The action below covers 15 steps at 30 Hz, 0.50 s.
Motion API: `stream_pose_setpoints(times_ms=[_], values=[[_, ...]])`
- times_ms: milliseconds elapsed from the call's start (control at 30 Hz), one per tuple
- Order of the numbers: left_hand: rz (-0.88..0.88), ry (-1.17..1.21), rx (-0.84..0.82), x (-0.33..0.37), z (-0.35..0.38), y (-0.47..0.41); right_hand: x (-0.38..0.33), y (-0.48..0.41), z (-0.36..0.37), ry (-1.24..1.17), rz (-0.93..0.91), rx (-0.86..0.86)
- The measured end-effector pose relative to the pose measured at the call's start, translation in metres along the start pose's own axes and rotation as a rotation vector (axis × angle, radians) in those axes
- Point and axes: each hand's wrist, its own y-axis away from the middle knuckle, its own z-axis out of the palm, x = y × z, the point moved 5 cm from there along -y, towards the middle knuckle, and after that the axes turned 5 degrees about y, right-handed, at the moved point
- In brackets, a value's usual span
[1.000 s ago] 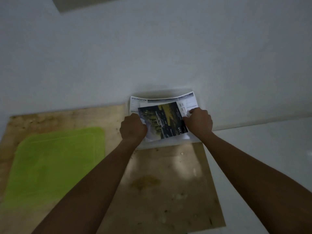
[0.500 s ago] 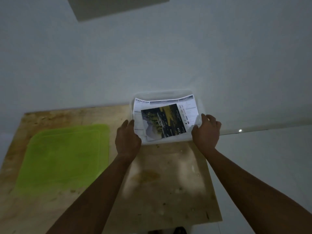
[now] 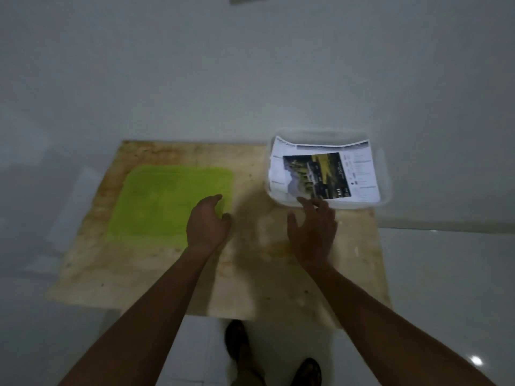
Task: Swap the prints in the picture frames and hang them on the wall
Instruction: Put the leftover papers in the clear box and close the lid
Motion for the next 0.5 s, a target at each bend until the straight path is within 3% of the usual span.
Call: stream_pose_setpoints(times_ms=[167,267,400,500], values=[[-0.132,-0.014,0.067,-0.077,-0.063,-0.009,-0.078,0.046,0.058,-0.135,0.030,-0.305],[-0.200,-0.015,0.095,-0.122,-0.097,-0.030,-0.112,0.051,0.093,-0.149,0.151,-0.426],[-0.290,-0.127,0.103,-0.176,-0.128,-0.058,-0.135,0.039,0.125,-0.141,0.321,-0.350],[-0.337,-0.078,0.077,-0.205,-0.130,-0.071,-0.141,0.034,0.139,-0.158,0.429,-0.261]])
